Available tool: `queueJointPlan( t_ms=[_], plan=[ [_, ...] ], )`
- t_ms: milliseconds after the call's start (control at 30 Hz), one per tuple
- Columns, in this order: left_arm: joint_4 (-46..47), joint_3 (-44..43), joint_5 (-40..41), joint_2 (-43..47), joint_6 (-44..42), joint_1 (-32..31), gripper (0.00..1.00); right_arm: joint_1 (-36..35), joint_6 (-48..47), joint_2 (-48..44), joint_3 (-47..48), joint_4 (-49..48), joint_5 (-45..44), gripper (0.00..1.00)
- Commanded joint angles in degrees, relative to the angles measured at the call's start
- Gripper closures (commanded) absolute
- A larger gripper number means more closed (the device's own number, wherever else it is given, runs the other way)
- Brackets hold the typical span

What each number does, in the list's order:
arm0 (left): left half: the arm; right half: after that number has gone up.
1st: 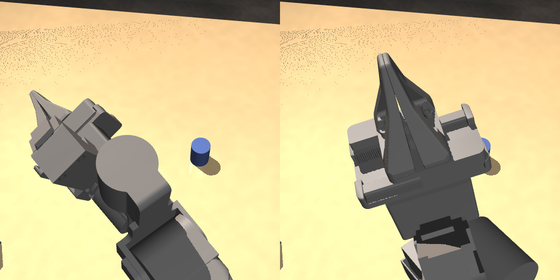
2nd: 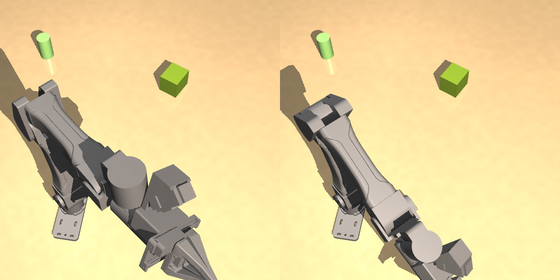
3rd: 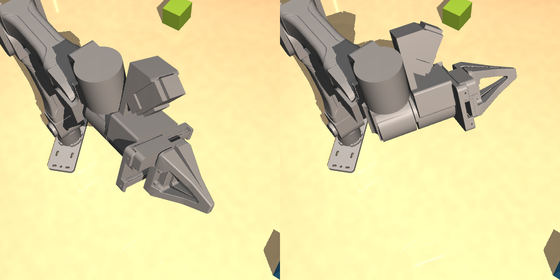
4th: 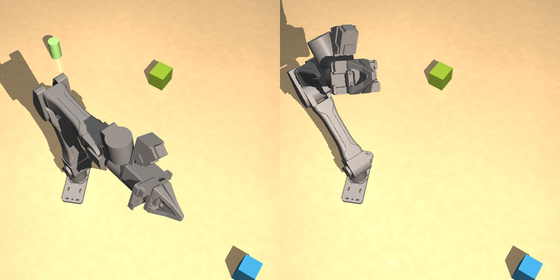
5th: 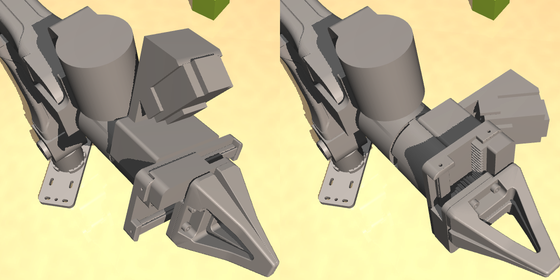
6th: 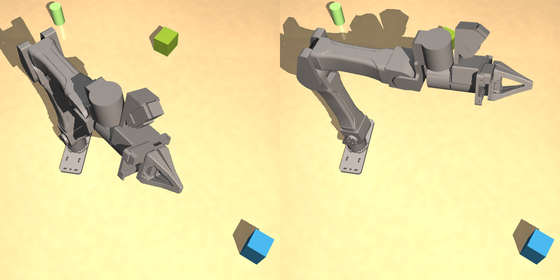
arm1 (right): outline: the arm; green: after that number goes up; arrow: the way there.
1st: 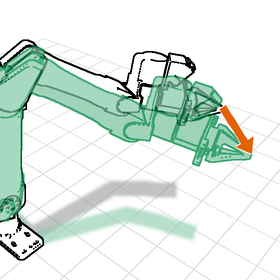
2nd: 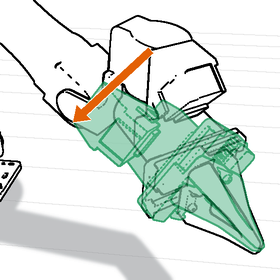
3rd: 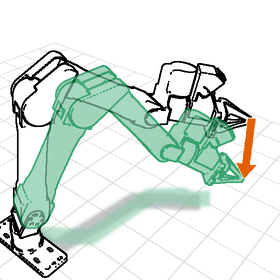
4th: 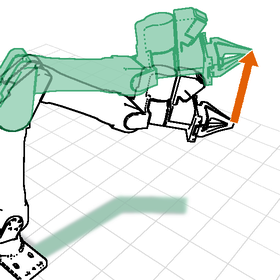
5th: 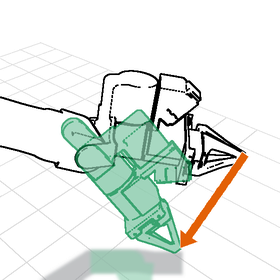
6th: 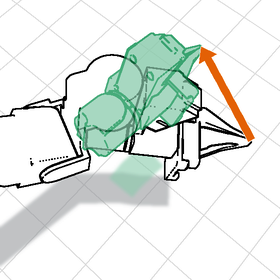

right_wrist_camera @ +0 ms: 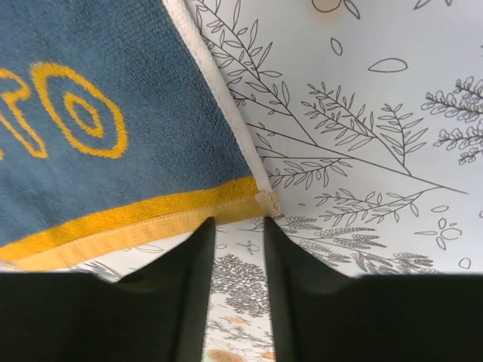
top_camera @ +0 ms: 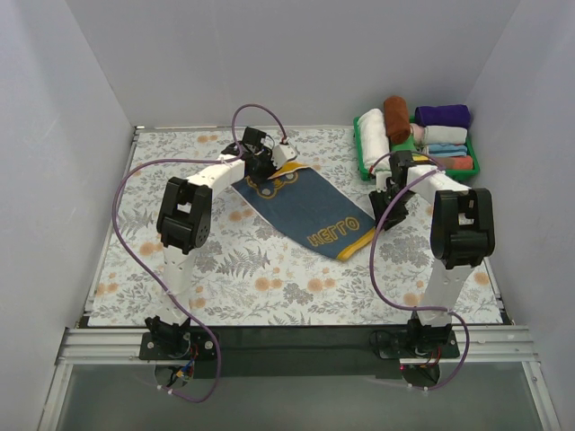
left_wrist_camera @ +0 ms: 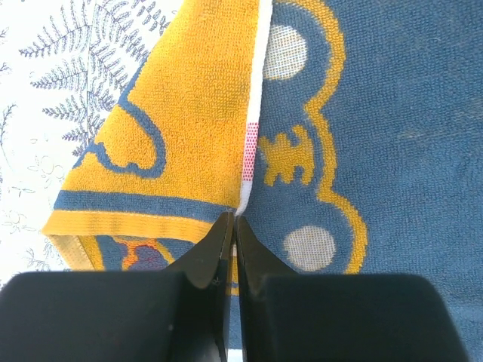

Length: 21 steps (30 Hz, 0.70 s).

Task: Roll the towels
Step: Flatten the towel

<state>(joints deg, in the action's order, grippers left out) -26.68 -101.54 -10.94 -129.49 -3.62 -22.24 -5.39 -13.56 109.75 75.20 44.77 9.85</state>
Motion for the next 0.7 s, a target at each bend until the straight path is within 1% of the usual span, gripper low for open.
queueJointPlan(
  t_ms=[0, 33, 133, 400, 600, 667],
  plan=[
    [0.4, -1.8, -0.9, 1.4, -0.6, 0.2, 1.00, -0.1, -0.1, -3.8, -0.1, -0.4, 1.4, 0.63],
    [0.3, -1.9, -1.2, 1.4, -0.5, 0.2, 1.00, -0.1, -0.1, -4.0, -0.1, -0.2, 1.7, 0.60],
    [0.2, -2.0, -1.5, 1.4, -0.3, 0.2, 1.00, -0.1, 0.5, -4.4, 0.0, 0.2, 2.6, 0.53],
    [0.2, -2.3, -2.6, 1.7, 0.5, 0.2, 1.00, -0.1, 1.0, -3.0, -0.7, -0.6, 1.2, 0.52],
    [0.0, -2.7, -3.0, 1.9, 0.9, 0.2, 1.00, -1.2, 2.3, -0.8, -3.1, -6.3, -2.1, 0.52],
    [0.0, -2.5, -3.1, 2.0, 0.9, 0.3, 1.00, -2.2, 2.8, -0.2, -4.2, -8.0, -3.5, 0.54]
  ],
)
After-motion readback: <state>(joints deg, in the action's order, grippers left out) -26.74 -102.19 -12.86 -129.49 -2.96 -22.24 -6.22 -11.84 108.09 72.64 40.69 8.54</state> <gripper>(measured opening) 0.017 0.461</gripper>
